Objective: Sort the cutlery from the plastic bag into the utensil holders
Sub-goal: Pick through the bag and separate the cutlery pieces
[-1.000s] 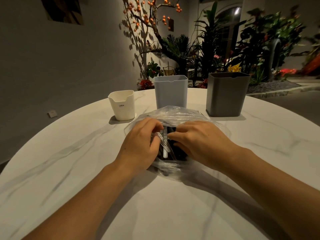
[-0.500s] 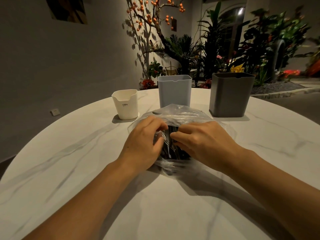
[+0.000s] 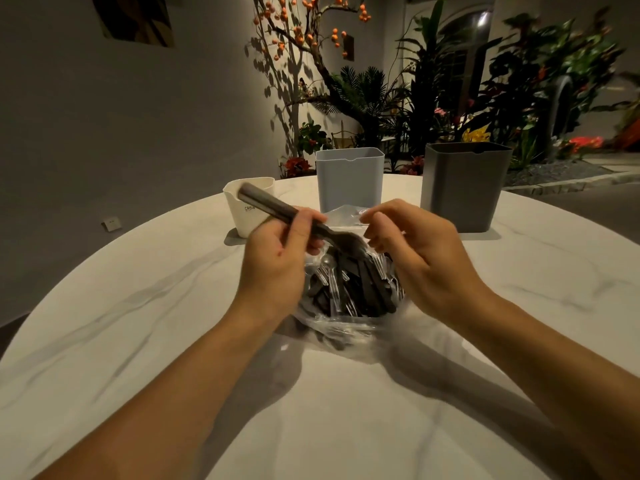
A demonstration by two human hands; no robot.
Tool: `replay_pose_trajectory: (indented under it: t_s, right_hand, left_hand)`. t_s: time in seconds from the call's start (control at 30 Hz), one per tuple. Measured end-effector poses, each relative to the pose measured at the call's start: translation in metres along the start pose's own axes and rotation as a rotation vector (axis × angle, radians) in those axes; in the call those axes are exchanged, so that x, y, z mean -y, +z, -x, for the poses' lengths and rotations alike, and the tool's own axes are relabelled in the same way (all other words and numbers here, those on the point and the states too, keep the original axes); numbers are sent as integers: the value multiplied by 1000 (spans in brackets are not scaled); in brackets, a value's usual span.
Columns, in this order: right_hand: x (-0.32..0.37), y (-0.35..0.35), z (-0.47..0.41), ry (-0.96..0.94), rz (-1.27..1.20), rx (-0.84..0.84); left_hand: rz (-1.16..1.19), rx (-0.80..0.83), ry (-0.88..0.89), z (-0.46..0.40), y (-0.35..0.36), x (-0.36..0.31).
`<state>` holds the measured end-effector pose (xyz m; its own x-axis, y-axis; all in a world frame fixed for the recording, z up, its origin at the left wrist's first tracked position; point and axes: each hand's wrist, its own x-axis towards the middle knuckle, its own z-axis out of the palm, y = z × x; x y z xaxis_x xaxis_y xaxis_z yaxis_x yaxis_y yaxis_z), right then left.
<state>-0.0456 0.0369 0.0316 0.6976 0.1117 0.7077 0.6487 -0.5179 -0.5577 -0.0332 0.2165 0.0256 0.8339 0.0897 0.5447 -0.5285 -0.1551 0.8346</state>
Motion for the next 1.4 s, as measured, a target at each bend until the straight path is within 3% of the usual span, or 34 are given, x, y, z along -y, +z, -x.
replay_pose_trajectory:
  t_s: [0.1,0.23,0.37,0.43,0.57,0.63,0.7,0.9,1.07,1.2,1.4]
  right_hand:
    - [-16,-4,0,176,-76,122]
    - [-11,0,1,281,-230,265]
    - [-6,-1,-2,321,-307,196]
    - [-6,-5,-4,363,-408,112]
    - [-6,-10,-7,402,-508,7]
    - [-4,-11,-7,404,-545,-1]
    - [-2,-12,-8,427,-625,5]
    - [14,-17,-17,420,-889,88]
    - [25,-21,-44,233,-407,-11]
    - [30,-28,-79,179,-315,-28]
    - [31,-36,-127,117,-235,-3]
  left_hand:
    - [247,-49,-171,-7,-3,-1]
    - [326,-11,-248,-5,-2,6]
    - [255,36,-293,-3,-3,2]
    - [1,86,-162,4,-3,4]
    - [-652,27,556,9,0,10]
    - [-841,73,656,5,4,13]
    - [-888,159,625,3,6,16]
    - [-550,51,464,1,9,0]
    - [-269,173,207,-7,19,-29]
    - [-62,160,24,-36,21,-43]
    - [71,230,-76,-82,29,-60]
